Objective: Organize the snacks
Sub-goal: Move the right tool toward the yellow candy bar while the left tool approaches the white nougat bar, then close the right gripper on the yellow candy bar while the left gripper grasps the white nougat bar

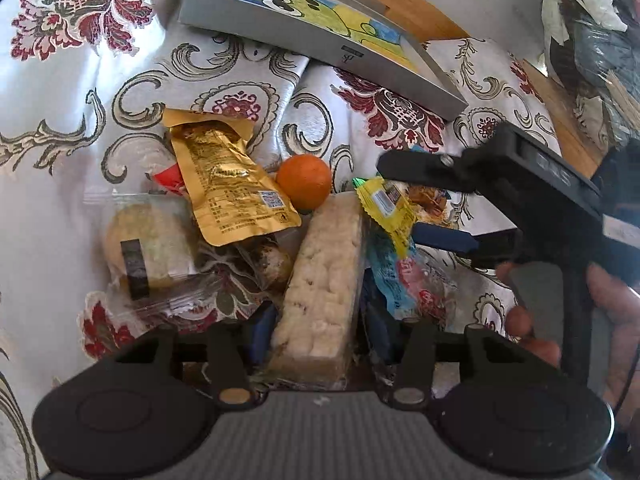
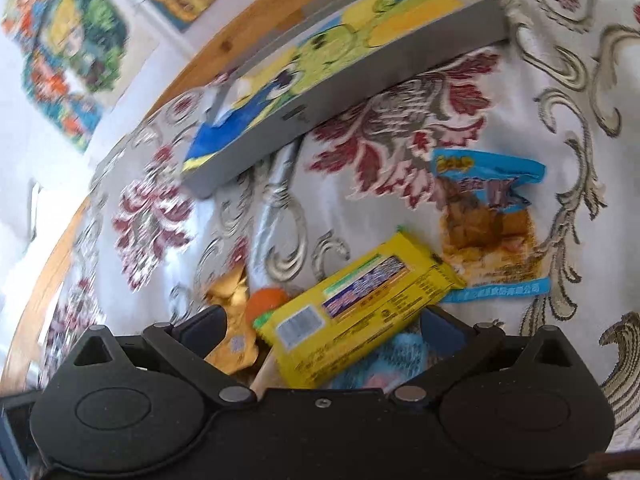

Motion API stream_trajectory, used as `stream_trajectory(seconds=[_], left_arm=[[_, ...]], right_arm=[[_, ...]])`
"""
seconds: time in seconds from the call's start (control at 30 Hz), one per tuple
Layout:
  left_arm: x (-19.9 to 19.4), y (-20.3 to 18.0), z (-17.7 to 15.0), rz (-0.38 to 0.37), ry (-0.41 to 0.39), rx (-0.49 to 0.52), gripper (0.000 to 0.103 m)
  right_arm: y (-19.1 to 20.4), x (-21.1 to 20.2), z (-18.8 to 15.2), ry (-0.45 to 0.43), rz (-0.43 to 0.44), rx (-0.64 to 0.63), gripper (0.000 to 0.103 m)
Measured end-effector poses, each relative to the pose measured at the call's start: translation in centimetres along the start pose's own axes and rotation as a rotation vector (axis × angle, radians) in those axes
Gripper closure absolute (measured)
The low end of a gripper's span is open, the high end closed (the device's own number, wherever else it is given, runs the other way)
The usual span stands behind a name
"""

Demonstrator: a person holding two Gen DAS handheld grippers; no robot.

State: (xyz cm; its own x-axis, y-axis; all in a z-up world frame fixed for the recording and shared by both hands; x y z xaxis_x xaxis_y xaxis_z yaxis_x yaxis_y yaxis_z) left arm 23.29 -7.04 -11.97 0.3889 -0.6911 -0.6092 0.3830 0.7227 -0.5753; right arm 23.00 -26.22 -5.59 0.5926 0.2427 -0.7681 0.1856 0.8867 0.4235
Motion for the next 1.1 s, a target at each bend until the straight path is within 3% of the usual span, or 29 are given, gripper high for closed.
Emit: stream_trajectory(seconds=[0.17, 0.37, 0.47, 0.67, 0.73, 0.97, 1.1], left_arm=[[0.1, -0.1, -0.1, -0.002, -0.003, -0.001, 0.050], [0.1, -0.1, -0.1, 0.000, 0.000, -0.007, 0.049], [0.1, 0.0, 0.0, 0.003, 0.003, -0.012, 0.051], [-0.3, 0.2, 0.1, 0.009, 0.024, -0.047, 0.058], [-0.4, 0.2, 0.1, 0.007, 0.027, -0.057, 0.059], [-0.4, 0.2, 0.1, 0.005, 0.031, -0.047, 0.059], [-0.3, 0.2, 0.2, 0.007, 0.029, -0.035, 0.057]], right_arm=[[-0.5, 1.1, 0.6, -0.014, -0.077, 0.037, 0.001], [0.4, 1.4, 0.0, -0.040, -0.181, -0.061, 0.002], [0.7, 1.3, -0.5, -0.043, -0.223, -0.114, 0.008], [0.3, 0.2, -0.9, -0.017, -0.207, -0.096, 0.017], [0.0, -0.4, -1.3, 0.003, -0.227, -0.105, 0.024], [0.3, -1.6, -2.4, -0.015, -0.360, -0.262, 0.025], [0.5, -2.0, -2.8, -0.055, -0.445, -0.342, 0.019]])
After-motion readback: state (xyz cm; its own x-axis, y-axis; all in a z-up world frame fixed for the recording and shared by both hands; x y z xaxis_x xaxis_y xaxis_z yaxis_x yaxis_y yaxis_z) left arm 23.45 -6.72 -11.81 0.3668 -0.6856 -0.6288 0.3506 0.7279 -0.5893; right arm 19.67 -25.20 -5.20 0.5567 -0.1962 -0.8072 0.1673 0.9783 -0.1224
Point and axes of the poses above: each gripper's, at about its wrist camera, not at the fingertips, and x roughly the way its jaws point, y to its left, z to its top, the point moved 5 cm from there along x, roughly the way its jaws point, and after that the axes turned 11 degrees about -z, right-handed, at the moved point
